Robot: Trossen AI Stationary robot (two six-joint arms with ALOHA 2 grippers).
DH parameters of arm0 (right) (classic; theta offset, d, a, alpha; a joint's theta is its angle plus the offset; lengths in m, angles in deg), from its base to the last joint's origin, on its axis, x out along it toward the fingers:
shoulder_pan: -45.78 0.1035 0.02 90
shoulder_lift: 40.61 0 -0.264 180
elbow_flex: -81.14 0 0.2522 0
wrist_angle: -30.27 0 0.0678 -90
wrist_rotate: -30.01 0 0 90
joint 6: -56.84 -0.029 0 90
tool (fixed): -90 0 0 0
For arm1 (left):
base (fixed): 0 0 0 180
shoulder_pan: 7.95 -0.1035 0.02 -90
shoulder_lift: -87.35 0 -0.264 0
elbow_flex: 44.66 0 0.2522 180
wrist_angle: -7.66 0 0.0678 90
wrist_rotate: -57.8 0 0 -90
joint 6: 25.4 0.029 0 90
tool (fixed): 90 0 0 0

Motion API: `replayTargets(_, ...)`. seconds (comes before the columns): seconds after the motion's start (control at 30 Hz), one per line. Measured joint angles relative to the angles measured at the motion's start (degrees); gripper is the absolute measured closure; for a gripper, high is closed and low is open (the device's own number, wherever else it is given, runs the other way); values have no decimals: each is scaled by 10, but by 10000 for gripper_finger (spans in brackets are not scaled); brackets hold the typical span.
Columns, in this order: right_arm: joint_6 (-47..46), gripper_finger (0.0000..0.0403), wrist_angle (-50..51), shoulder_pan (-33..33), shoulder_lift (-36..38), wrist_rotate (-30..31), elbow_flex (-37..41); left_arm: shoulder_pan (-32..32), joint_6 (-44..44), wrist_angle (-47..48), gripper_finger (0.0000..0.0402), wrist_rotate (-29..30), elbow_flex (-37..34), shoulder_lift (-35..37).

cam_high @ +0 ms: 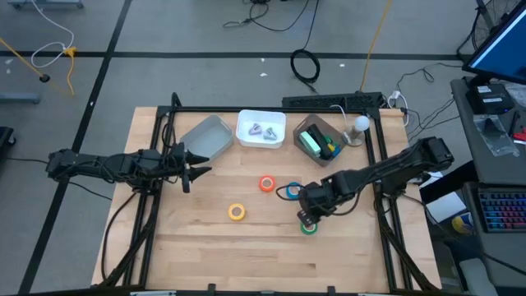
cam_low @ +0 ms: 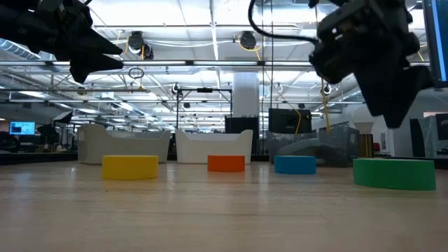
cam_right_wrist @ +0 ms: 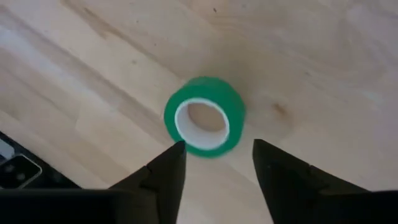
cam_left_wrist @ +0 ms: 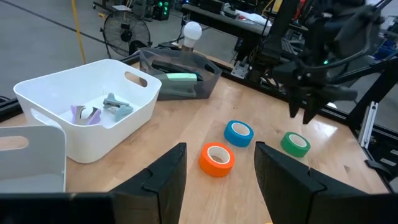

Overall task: Pick and place Stapler, Stapler remover, tape
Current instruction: Put the green tape into the gray bin

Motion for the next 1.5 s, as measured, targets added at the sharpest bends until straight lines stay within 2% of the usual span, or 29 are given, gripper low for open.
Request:
replayTargets(0.1, -15, 204, -55, 0, 0, 0, 37, 0, 0, 0, 215, 0, 0, 0)
replayTargets(0.23, -43, 193, -79, 0, 0, 0, 75, 0, 0, 0, 215, 0, 0, 0)
replayTargets(0.9, -78, 202, -185, 12, 0, 15, 150, 0, 0, 0, 215, 0, 0, 0)
replayTargets(1.13, -85, 204, -190, 12, 2, 16, 170, 0, 0, 0, 215, 0, 0, 0)
replayTargets(1.3, -87, 239, -188, 12, 3, 16, 179, 0, 0, 0, 215, 0, 0, 0)
replayTargets(1.5, -66, 325, -183, 11, 2, 18, 180, 0, -4, -6, 215, 1, 0, 0)
